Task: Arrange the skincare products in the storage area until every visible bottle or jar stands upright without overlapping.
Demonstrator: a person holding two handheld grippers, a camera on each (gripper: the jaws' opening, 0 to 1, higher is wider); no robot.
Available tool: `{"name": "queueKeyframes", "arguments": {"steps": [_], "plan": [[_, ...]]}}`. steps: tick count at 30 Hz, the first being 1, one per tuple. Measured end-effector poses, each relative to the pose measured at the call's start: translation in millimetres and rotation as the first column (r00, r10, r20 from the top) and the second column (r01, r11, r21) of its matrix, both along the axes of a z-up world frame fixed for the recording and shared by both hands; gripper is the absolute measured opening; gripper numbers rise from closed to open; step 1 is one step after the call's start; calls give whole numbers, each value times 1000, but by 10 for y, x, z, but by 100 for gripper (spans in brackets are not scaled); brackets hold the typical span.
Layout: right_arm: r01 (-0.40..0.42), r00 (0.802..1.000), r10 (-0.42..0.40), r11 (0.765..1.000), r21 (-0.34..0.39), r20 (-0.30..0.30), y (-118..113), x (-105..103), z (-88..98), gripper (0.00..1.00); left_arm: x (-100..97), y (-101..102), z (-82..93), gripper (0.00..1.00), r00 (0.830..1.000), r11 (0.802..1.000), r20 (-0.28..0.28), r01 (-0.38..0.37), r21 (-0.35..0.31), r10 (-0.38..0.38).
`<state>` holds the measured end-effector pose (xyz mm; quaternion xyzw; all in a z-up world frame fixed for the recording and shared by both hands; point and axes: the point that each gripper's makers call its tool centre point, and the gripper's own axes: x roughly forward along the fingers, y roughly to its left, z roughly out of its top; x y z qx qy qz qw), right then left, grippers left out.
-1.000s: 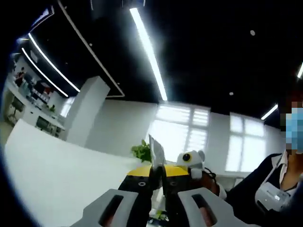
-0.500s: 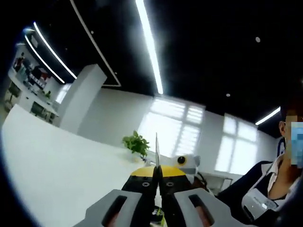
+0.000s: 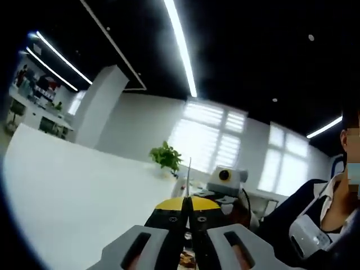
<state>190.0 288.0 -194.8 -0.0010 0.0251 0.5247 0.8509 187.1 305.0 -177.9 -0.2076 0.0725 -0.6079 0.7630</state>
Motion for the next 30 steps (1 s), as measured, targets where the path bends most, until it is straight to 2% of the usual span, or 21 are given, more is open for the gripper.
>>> {"name": "queueKeyframes", "arguments": {"steps": [3,6,8,11,15,18,23,30], "plan": [[26,1000,-26,999,-25,3,-46,51,-44,18,-9,-2,-12,0,1000,1000,-6,6,9,-6],[36,999,-36,999,-3,1,-104,71,-7,20,-66,-59,-42,0,1000,999,12,21,31,-22],[53,999,-53,999,6,-2,-144,80,20,25,-39,-74,-79,0,1000,998,22,15,54,-16],[40,999,-38,998,-44,37,-161,30,18,31,-25,-94,-111,1,999,997,33,20,73,-22],[55,997,-52,997,-57,65,-168,52,28,30,-18,-127,-141,1,998,995,45,35,96,-39],[81,995,-78,996,-41,61,-223,115,52,30,-15,-155,-129,1,997,994,44,62,91,-67],[123,991,-121,991,-43,64,-287,180,57,33,-41,-200,-143,1,991,989,88,93,115,-104],[124,989,-116,989,-82,94,-287,152,37,33,14,-203,-136,1,985,985,116,110,131,-125]]}}
